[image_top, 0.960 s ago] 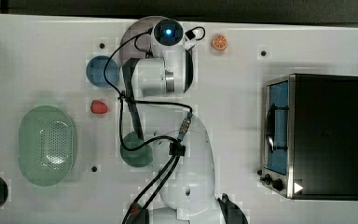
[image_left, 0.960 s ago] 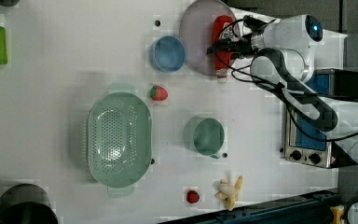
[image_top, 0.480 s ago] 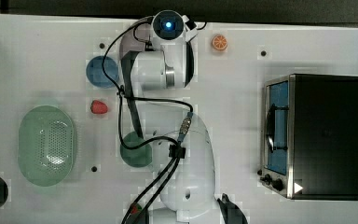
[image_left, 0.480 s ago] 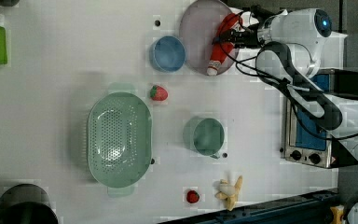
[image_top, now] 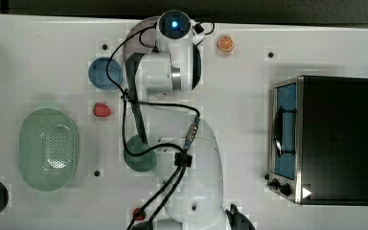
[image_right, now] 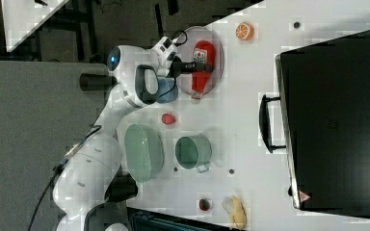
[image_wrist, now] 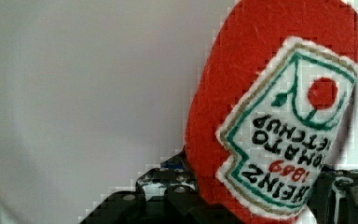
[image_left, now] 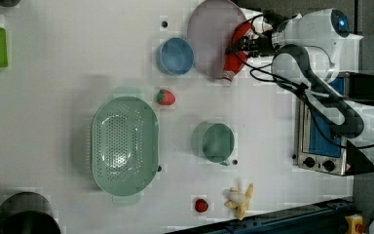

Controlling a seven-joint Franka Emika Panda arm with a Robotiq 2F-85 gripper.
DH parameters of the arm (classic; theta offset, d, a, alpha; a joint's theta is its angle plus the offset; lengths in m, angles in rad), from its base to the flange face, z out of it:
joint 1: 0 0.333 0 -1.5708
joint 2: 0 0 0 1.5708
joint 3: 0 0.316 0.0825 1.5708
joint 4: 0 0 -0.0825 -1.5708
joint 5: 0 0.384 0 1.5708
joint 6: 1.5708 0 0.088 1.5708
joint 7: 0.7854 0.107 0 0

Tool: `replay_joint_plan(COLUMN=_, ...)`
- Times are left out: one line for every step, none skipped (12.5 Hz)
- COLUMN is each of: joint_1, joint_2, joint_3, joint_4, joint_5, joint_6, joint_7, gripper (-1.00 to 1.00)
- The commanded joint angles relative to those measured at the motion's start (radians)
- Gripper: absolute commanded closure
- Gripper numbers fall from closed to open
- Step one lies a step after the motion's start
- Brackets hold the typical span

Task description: Pick ketchup from plate and place it on table.

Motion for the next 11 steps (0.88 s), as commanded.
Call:
replay_joint_plan(joint_1=-0.026, joint_2=-0.214, joint_3=0.000, joint_4=0.033, joint_5=0.031, joint_6=-0.119, joint_7=-0.017, gripper=-0.27)
replay_joint_plan(joint_1=-0.037, joint_2=-0.262, joint_3=0.000, joint_4=0.029, joint_5=0.051, joint_6=-0.189, joint_7=-0.016, gripper=-0.27)
replay_joint_plan(joint_1=-0.051, joint_2=-0.312, joint_3=-0.002, joint_4=0.014, joint_5=0.071, joint_6=-0.253, joint_7=-0.015, gripper=-0.27)
replay_joint_plan(joint_1=-0.068, joint_2=-0.361, joint_3=-0.002, joint_4=-0.010, joint_5=0.093, joint_6=-0.302, joint_7=-0.015, gripper=-0.27)
replay_joint_plan(joint_1=-0.086, joint_2=-0.410, joint_3=-0.003, joint_4=-0.043, joint_5=0.102, joint_6=-0.333, joint_7=-0.015, gripper=-0.27)
replay_joint_plan(joint_1=-0.105, joint_2=-0.458, joint_3=-0.005, joint_4=-0.081, joint_5=0.102, joint_6=-0.342, joint_7=-0.015, gripper=-0.27)
replay_joint_plan(joint_1=-0.122, joint_2=-0.504, joint_3=-0.006, joint_4=-0.122, joint_5=0.103, joint_6=-0.342, joint_7=-0.015, gripper=-0.27)
replay_joint_plan(joint_1=-0.137, joint_2=-0.548, joint_3=-0.010, joint_4=-0.166, joint_5=0.103, joint_6=-0.343, joint_7=-0.015, gripper=-0.27)
replay_joint_plan(joint_1=-0.149, joint_2=-0.591, joint_3=-0.014, joint_4=-0.216, joint_5=0.105, joint_6=-0.345, joint_7=-0.015, gripper=-0.27)
replay_joint_plan(joint_1=-0.158, joint_2=-0.633, joint_3=-0.016, joint_4=-0.273, joint_5=0.106, joint_6=-0.346, joint_7=-0.015, gripper=-0.27)
replay_joint_plan(joint_1=-0.165, joint_2=-0.674, joint_3=-0.018, joint_4=-0.335, joint_5=0.106, joint_6=-0.343, joint_7=-0.015, gripper=-0.27)
